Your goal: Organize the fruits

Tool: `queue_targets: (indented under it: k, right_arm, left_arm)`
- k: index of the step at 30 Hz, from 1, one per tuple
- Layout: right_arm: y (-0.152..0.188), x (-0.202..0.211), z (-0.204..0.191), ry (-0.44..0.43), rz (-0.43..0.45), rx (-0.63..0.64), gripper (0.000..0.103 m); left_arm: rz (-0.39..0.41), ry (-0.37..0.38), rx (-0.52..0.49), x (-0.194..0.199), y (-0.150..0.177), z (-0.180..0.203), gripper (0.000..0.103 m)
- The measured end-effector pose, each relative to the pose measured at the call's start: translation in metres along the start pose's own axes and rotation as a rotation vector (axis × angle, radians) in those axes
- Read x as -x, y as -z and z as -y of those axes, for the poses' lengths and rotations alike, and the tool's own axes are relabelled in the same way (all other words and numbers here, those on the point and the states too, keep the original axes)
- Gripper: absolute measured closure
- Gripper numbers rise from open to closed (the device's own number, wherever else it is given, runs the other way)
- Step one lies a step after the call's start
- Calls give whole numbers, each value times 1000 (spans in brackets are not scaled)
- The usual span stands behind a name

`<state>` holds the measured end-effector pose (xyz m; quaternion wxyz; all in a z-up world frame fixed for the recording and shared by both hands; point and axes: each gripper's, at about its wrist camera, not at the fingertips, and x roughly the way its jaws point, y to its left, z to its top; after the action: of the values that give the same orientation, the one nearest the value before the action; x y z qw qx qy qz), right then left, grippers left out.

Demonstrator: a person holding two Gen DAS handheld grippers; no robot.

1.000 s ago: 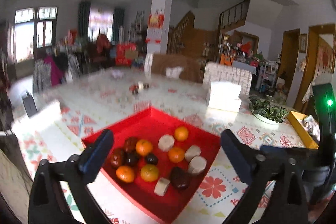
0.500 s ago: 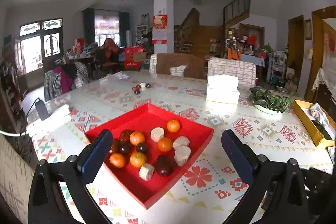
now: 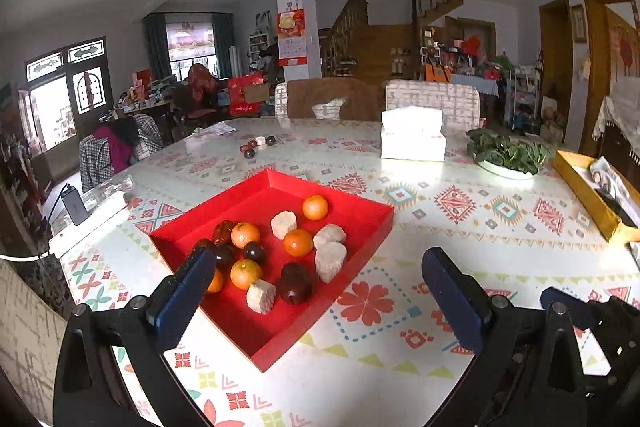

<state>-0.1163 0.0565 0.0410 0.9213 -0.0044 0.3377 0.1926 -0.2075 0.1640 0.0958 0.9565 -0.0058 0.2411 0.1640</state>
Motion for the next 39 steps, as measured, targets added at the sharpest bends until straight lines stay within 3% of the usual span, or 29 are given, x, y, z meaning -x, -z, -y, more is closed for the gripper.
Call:
queue_targets:
  k: [23,39]
  right_arm:
    - [8,-17,5,22,-51,-29,27]
    - [9,-22,6,24,-65,-30,27]
  left_arm:
    - [-109,38,0,-22,15,-3,0]
    - [-117,45,-5,-24,18,1,0]
